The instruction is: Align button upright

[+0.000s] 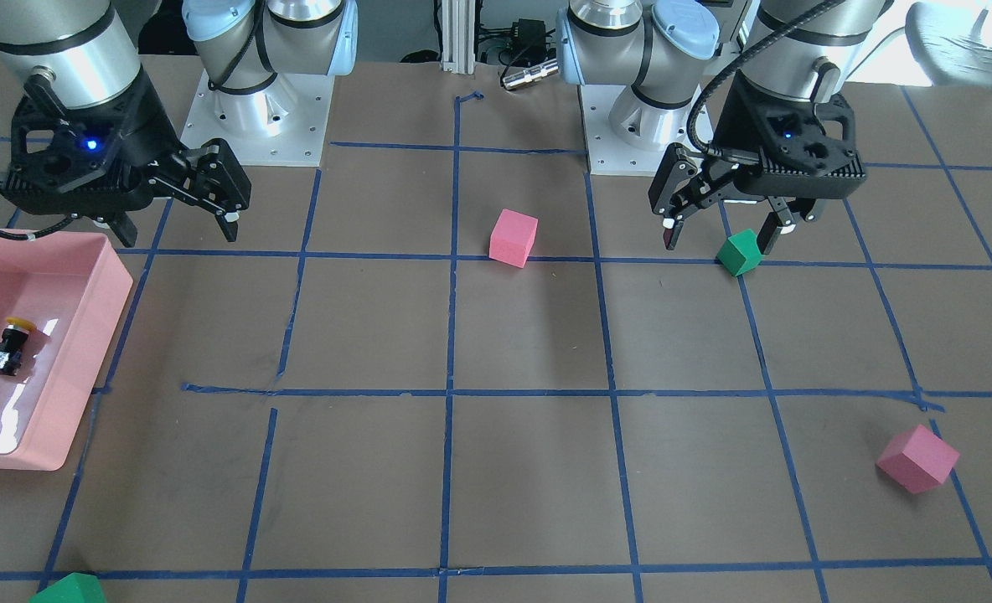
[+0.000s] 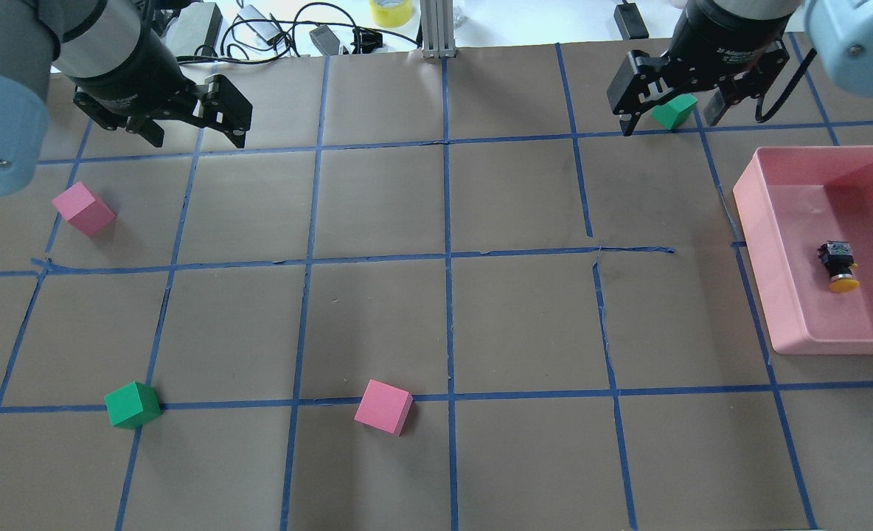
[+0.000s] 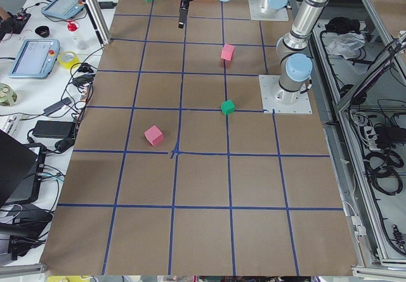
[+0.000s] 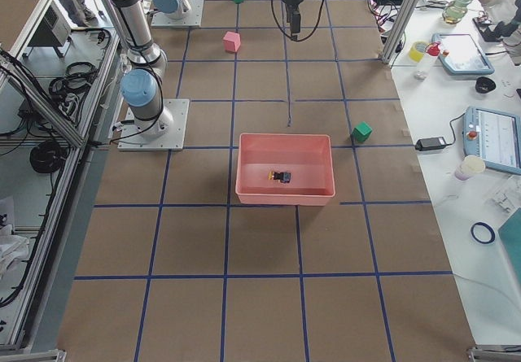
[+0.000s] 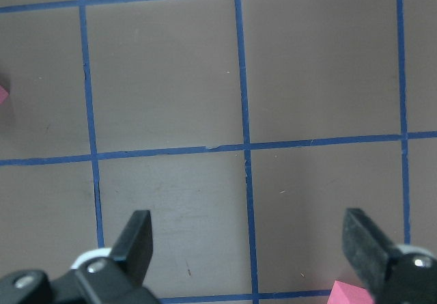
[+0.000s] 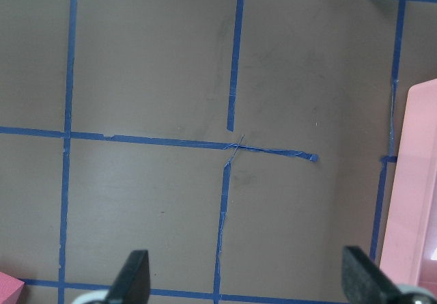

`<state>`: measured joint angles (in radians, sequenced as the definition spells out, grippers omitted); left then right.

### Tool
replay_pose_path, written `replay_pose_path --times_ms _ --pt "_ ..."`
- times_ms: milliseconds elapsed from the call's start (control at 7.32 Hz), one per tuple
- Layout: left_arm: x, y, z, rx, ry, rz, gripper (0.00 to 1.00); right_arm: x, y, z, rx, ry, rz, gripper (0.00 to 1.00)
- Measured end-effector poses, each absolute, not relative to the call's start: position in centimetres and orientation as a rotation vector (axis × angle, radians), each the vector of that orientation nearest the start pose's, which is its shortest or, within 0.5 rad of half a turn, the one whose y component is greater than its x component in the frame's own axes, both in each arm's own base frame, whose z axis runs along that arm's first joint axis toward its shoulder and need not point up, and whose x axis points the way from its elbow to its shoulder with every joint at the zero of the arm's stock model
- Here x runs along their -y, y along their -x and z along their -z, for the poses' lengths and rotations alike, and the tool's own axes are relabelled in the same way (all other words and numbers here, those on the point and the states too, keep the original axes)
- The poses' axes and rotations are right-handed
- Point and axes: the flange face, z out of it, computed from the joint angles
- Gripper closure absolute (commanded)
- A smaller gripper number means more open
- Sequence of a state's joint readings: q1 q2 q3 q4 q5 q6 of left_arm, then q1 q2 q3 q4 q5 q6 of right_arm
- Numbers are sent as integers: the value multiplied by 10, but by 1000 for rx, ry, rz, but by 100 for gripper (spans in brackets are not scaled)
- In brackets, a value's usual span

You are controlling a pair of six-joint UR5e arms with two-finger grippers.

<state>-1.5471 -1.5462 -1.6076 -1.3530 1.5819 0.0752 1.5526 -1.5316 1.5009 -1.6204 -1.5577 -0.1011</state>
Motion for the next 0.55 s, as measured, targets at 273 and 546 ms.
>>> replay_pose_path --times_ms 273,546 --pt "503 121 -505 -3103 -79 319 0 517 -127 -510 -3126 126 132 1" --pt "502 120 -506 -3103 -79 320 0 516 -128 -510 -3125 127 132 1"
